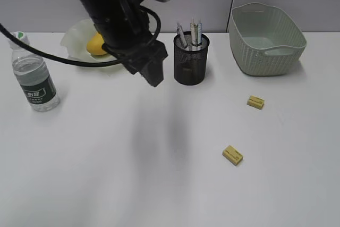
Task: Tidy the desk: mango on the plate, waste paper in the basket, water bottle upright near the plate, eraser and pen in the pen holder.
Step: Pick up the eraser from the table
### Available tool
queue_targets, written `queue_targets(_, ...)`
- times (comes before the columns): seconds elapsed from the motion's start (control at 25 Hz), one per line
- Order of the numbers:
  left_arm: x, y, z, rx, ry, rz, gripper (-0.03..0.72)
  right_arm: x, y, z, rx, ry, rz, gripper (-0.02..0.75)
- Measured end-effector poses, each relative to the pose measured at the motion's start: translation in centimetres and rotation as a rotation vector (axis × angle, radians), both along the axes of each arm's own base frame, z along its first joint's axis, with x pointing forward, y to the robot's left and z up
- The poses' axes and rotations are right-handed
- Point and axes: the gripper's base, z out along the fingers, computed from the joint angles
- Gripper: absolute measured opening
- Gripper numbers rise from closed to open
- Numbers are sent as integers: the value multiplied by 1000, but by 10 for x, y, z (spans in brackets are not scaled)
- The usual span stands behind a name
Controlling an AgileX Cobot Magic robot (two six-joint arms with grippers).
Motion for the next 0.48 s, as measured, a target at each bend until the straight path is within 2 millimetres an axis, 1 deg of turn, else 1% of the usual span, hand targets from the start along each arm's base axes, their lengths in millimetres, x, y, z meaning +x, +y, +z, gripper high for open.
queue_targets(0.12,-8,10,3,84,66,34,469,1,0,0,1,6,-6,428)
queue_targets(0.28,-17,17,10,96,80,52,442,10,7,-4,-35,64,-10,455)
queue_targets(0.36,-27,25,12,103,88,54,438,17,11,-7,-65,108,-11,469)
queue_targets(0.48,-48,40,11,119,105,56,435,28,19,-13,-119,187,-11,476)
